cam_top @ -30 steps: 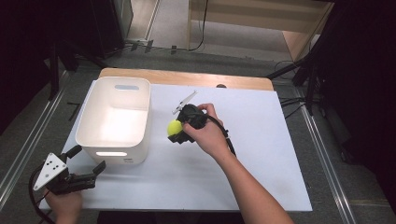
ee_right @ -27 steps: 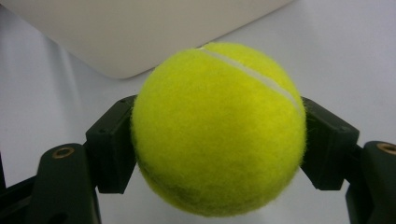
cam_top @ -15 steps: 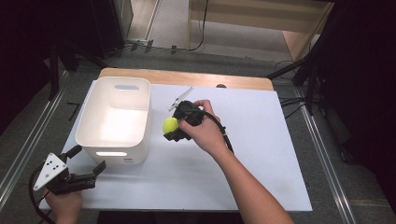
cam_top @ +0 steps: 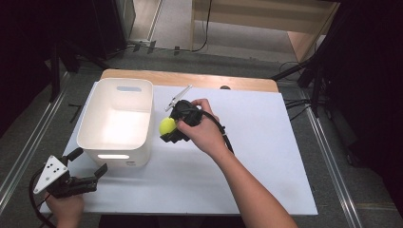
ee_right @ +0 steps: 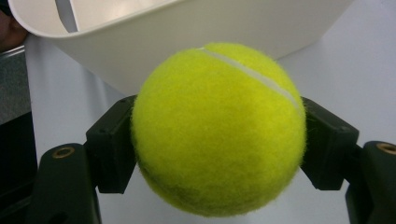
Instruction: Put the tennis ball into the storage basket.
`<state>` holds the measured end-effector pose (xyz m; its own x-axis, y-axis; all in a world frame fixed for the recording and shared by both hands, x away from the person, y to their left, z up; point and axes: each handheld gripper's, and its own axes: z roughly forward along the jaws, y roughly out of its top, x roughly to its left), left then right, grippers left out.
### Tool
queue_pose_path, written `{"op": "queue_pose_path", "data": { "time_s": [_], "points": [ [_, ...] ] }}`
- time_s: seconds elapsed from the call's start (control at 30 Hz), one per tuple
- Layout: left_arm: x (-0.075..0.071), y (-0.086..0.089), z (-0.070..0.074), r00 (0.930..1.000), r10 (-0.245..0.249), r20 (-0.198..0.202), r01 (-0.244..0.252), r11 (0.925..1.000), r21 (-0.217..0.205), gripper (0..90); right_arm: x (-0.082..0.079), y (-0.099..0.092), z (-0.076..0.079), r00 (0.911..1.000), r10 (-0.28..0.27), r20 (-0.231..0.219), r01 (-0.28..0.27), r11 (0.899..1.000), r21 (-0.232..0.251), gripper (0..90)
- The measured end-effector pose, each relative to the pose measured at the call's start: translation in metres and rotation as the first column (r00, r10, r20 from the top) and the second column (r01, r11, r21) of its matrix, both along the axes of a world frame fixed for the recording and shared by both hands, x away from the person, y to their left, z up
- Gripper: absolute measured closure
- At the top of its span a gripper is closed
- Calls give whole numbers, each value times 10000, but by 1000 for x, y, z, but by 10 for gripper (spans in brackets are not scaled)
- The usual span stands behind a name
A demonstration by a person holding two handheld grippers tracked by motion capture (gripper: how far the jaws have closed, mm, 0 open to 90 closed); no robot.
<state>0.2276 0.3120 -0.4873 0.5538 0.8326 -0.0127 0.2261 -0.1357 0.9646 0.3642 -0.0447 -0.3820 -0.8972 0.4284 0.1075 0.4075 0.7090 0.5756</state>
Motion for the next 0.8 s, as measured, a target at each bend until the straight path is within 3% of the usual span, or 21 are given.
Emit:
{"op": "queue_pose_path", "data": {
  "time_s": [0.8],
  "points": [
    [0, 0, 0, 10000, 21, 0, -21, 10000, 32, 0, 1, 10, 25, 9978, 555, 371, -567, 9979, 327, 232]
  ]
}}
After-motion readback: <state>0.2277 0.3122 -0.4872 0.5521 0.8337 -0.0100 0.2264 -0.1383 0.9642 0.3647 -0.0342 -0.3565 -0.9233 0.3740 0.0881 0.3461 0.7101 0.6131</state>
